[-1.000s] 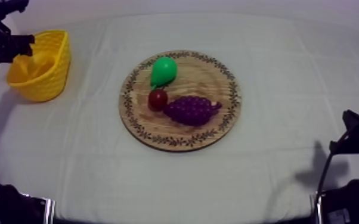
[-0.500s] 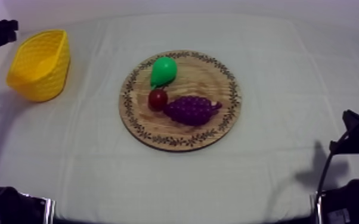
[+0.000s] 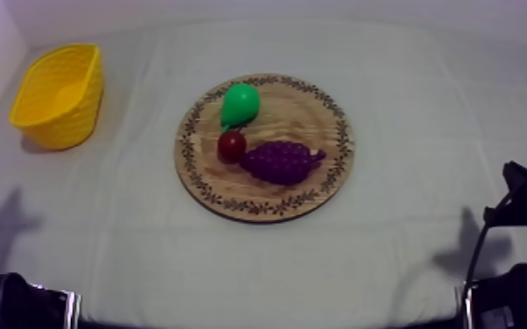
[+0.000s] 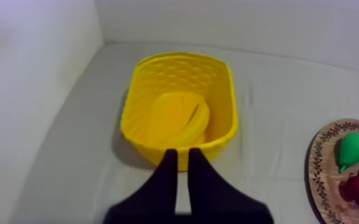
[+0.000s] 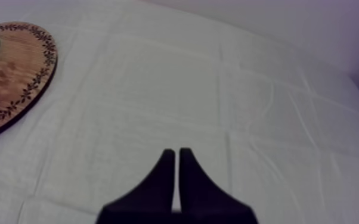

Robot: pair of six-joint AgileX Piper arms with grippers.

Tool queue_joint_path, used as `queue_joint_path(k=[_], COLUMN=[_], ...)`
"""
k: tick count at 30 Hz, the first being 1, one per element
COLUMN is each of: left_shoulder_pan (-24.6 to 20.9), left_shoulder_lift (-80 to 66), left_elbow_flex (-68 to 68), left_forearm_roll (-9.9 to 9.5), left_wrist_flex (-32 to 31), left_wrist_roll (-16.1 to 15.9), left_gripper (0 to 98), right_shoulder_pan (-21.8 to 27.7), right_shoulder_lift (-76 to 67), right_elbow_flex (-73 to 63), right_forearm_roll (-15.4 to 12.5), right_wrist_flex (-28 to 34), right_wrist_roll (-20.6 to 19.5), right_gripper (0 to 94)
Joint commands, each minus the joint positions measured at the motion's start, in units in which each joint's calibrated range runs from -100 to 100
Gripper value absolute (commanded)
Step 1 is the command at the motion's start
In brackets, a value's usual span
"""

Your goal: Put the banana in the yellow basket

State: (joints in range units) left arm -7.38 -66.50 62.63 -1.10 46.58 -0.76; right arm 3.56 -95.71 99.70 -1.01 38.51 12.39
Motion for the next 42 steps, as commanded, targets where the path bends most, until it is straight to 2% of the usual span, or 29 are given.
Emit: queue_joint_path(k=[1, 6, 13, 20, 26, 28, 42], left_shoulder_pan=[0.6, 2.7, 3.2, 3.3, 3.5, 3.6, 3.7], left_shoulder_lift=[-9.4, -15.7, -25.9, -31.5, -33.1, -33.2, -33.3], left_elbow_flex=[9.9, 20.0, 33.4, 36.8, 37.1, 37.1, 37.2], left_forearm_roll=[0.14, 0.04, -0.37, -1.03, -1.20, -1.21, -1.22], left_wrist_flex=[-2.3, -7.9, -14.0, -14.0, -14.3, -14.3, -14.3], left_wrist_roll=[0.5, 3.0, 6.9, 5.1, 11.0, 12.0, 12.0], left_gripper=[1.5, 0.4, 0.1, 0.1, 0.1, 0.1, 0.1], right_shoulder_pan=[0.0, 0.0, 0.0, 0.2, 0.4, 0.4, 0.4], right_shoulder_lift=[0.0, 0.0, 0.0, 0.0, 0.0, 0.0, 0.0], right_elbow_flex=[0.0, 0.0, 0.0, 0.0, 0.0, 0.0, 0.0], right_forearm_roll=[0.0, 0.0, 0.0, 0.0, 0.0, 0.0, 0.0], right_wrist_flex=[0.0, 0.0, 0.0, 0.0, 0.0, 0.0, 0.0], right_wrist_roll=[0.0, 0.0, 0.0, 0.0, 0.0, 0.0, 0.0], right_gripper=[0.6, 0.6, 0.6, 0.6, 0.6, 0.6, 0.6])
